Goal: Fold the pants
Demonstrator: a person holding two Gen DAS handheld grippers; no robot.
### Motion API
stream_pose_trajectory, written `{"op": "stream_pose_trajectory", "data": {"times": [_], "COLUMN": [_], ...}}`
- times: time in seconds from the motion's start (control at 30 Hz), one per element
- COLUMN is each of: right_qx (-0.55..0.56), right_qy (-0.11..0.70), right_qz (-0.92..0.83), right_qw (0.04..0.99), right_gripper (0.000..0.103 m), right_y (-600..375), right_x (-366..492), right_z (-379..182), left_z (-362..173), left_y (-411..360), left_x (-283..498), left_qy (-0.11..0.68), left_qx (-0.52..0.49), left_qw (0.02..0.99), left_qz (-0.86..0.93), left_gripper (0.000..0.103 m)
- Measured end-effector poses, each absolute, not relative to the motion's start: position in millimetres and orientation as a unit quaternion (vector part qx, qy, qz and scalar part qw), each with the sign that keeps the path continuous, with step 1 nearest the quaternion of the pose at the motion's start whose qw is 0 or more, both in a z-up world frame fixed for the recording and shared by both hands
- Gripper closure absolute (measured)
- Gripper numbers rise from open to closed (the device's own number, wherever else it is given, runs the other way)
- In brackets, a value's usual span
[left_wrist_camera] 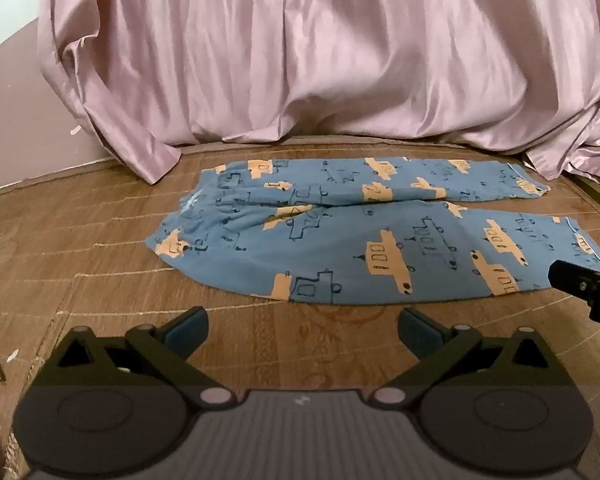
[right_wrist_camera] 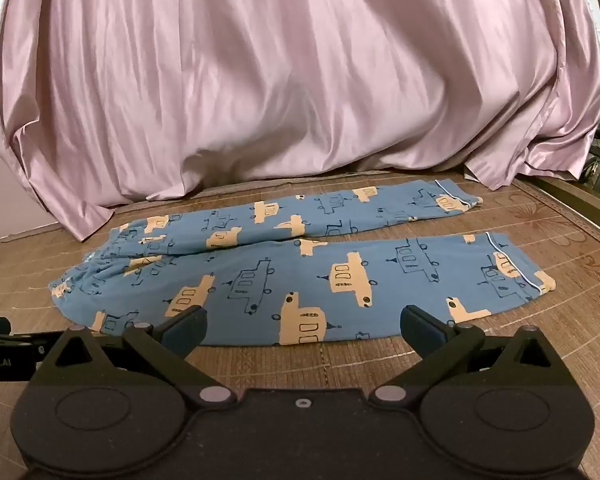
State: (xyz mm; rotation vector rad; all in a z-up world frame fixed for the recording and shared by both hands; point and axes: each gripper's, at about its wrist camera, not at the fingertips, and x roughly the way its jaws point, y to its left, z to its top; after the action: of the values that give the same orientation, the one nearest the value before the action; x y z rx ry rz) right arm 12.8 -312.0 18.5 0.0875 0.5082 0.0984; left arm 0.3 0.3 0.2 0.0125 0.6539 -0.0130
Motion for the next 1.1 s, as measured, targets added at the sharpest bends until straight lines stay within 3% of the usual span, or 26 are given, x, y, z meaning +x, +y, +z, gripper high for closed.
{"op": "stream_pose_trajectory", "data": {"times": [1.1], "right_qx": [0.048], "right_qy": [0.261], "right_qz": [0.047], "right_qw": [0.963], "right_gripper": [0.001], "right_y": [-313.0], "right_x": [16.0], "right_z": [16.1], "left_z": [-5.2], "left_y": [4.0], "left_x": [-1.8], "left_qy": [0.326], "left_qx": [0.004], "left_qw": [0.945], "left_qz": [-0.004], "left_gripper": [0.000]}}
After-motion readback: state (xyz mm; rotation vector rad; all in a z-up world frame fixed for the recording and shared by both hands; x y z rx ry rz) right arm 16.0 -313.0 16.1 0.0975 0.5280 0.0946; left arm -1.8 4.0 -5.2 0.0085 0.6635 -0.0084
